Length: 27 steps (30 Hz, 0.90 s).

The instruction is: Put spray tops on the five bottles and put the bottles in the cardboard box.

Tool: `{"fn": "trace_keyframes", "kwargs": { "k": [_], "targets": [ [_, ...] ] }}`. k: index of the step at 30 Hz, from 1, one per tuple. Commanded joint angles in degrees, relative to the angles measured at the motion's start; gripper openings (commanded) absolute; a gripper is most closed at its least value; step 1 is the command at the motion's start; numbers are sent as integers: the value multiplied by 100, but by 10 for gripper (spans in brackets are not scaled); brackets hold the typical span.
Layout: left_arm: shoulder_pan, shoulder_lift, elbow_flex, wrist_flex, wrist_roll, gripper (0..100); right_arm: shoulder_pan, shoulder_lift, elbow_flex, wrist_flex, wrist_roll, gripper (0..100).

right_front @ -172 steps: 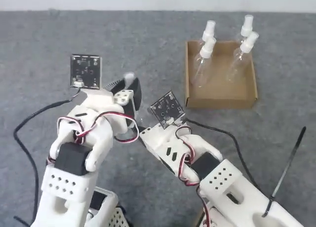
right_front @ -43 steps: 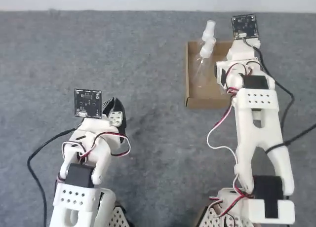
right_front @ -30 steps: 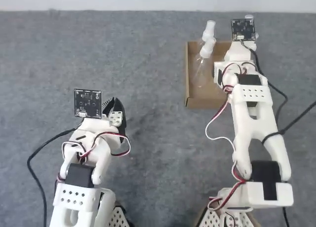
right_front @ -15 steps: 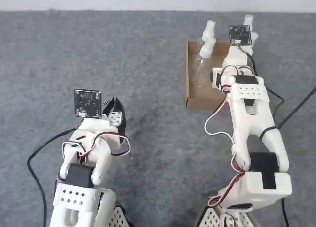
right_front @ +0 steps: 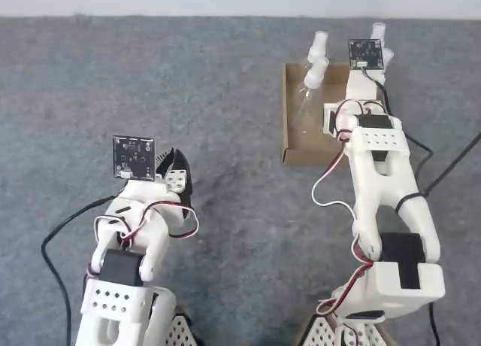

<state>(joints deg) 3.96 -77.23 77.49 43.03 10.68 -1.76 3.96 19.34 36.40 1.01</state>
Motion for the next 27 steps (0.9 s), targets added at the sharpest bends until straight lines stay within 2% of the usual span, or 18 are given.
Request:
{"fn": "trace_keyframes", "kwargs": {
  "k": [1, 27],
  "targets": [
    [0, -105, -48, -176, 53, 11, 31, -189, -53, -75, -53, 221],
    [-9, -105, -40, -167, 53, 11, -136, -840, -193, 259, -18, 224]
  ]
}}
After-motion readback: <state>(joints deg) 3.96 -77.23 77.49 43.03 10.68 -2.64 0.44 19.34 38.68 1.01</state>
